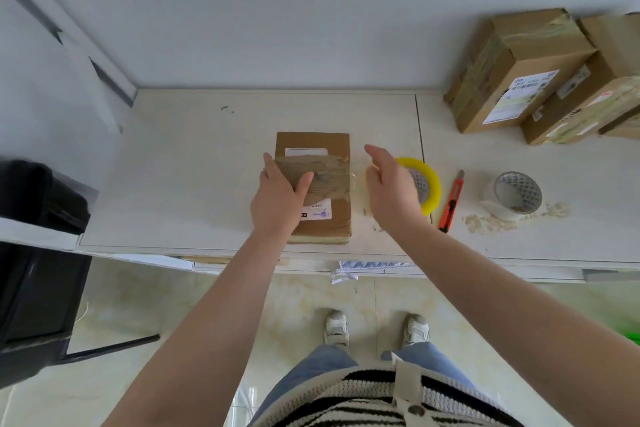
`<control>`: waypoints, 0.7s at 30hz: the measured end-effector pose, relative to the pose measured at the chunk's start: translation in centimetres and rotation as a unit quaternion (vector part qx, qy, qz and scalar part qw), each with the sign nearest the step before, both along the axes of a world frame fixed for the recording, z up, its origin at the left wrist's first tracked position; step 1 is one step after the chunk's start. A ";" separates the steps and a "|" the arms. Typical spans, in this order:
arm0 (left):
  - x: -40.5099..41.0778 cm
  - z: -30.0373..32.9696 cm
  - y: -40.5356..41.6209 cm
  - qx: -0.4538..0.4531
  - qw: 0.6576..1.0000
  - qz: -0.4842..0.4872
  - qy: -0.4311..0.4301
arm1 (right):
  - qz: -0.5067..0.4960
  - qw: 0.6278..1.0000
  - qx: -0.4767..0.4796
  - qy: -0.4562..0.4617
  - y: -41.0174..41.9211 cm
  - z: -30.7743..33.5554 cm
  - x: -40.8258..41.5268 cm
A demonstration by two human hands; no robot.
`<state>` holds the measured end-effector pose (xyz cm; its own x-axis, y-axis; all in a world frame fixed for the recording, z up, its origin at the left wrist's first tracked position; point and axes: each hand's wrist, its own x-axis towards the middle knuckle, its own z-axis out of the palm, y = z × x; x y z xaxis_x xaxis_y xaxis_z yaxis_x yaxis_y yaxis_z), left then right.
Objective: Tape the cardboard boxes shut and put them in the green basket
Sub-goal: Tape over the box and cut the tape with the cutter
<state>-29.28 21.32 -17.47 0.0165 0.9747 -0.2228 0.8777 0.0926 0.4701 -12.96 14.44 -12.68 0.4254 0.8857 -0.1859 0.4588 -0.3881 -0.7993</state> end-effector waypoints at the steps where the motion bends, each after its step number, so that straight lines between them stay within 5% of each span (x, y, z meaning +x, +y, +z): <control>1: 0.0 -0.3 0.0 0.009 1.000 0.006 -0.013 | 0.028 0.999 -0.020 0.002 0.2 0.0 -1.3; 5: -0.4 -0.8 0.2 0.028 0.999 0.002 -0.046 | 0.007 0.993 -0.096 0.064 1.3 -1.2 -4.2; 15: -0.8 -0.9 0.4 0.047 0.996 -0.054 -0.051 | -0.063 0.986 -0.114 0.103 4.0 -4.3 -4.4; 18: -0.4 -0.3 0.5 0.021 0.996 -0.070 0.058 | -0.055 0.980 -0.099 0.166 3.2 -4.2 -4.3; 21: 2.1 0.4 0.9 0.118 0.970 -0.125 0.169 | -0.054 0.980 -0.093 0.170 2.9 -4.3 -3.9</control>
<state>-27.20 22.19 -17.06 0.2246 0.9741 -0.0268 0.9665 -0.2192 0.1338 -16.87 17.33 -16.99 0.4004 0.7765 -0.4865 0.1274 -0.5730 -0.8096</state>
